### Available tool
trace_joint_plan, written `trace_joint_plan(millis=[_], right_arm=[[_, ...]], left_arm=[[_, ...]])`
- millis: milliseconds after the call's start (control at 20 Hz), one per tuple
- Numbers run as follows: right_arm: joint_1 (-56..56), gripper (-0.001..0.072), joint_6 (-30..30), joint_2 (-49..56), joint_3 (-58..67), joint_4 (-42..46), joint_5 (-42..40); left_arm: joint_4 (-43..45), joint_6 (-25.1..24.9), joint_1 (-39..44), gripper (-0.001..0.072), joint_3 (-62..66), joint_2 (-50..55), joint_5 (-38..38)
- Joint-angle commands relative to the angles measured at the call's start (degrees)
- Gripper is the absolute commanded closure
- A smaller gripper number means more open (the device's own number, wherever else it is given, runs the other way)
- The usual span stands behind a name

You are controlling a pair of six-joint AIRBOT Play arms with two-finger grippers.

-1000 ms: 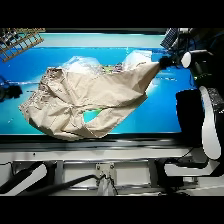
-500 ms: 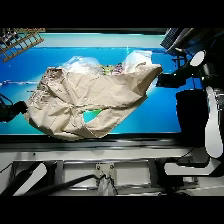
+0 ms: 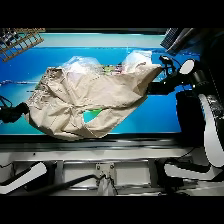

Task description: Fold the clothes and pants, and hang the long-sleeved shirts on hangers.

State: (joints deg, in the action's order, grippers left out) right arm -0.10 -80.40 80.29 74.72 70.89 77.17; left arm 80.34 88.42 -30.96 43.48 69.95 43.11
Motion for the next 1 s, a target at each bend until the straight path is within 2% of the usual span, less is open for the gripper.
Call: trace_joint_plan(millis=[0, 150, 350, 400, 450, 550, 600, 700, 750, 850, 950], right_arm=[[0.5, 0.021, 0.42, -0.28, -1.64, -0.17, -0.26], [0.5, 0.0211, 0.42, -0.28, -1.68, -0.17, -0.26], [0.5, 0.0212, 0.39, -0.28, -1.68, -0.17, -0.28], [0.5, 0.0213, 0.39, -0.28, -1.68, -0.17, -0.33], [0.5, 0.0213, 0.39, -0.28, -1.68, -0.17, -0.46], [0.5, 0.0213, 0.35, -0.28, -1.68, -0.22, -1.16], [0.5, 0.0213, 0.28, -0.28, -1.68, -0.28, -1.66], [0.5, 0.0214, 0.15, -0.28, -1.68, -0.55, -1.99], [0.5, 0.0214, 0.15, -0.28, -1.68, -0.59, -2.19], [0.5, 0.0214, 0.15, -0.28, -1.68, -0.61, -2.19], [0.5, 0.0227, 0.15, -0.28, -1.68, -0.66, -2.08]], left_arm=[[-1.07, -1.03, -0.37, 0.0197, 0.0, 2.36, -5.35], [-1.09, -1.03, -1.14, 0.0227, 0.0, 4.39, -6.71], [-1.14, -1.05, -3.08, 0.023, 0.0, 7.1, -6.91], [-1.14, -1.07, -3.08, 0.0278, 0.0, 7.43, -7.21], [-1.14, -1.07, -3.08, 0.0357, 0.0, 7.65, -7.65], [-1.4, -1.11, -2.62, 0.0369, 0.0, 7.89, -8.57], [-1.66, -2.16, -2.29, 0.0413, 0.0, 7.93, -8.9], [-3.45, -5.16, -1.31, 0.0521, 0.0, 7.93, -9.49], [-4.02, -5.53, -0.9, 0.0598, 0.0, 7.93, -9.79], [-4.11, -5.55, -0.46, 0.0697, 0.09, 7.87, -10.21], [-3.21, -5.53, -1.03, 0.0698, 0.52, 7.3, -9.81]])
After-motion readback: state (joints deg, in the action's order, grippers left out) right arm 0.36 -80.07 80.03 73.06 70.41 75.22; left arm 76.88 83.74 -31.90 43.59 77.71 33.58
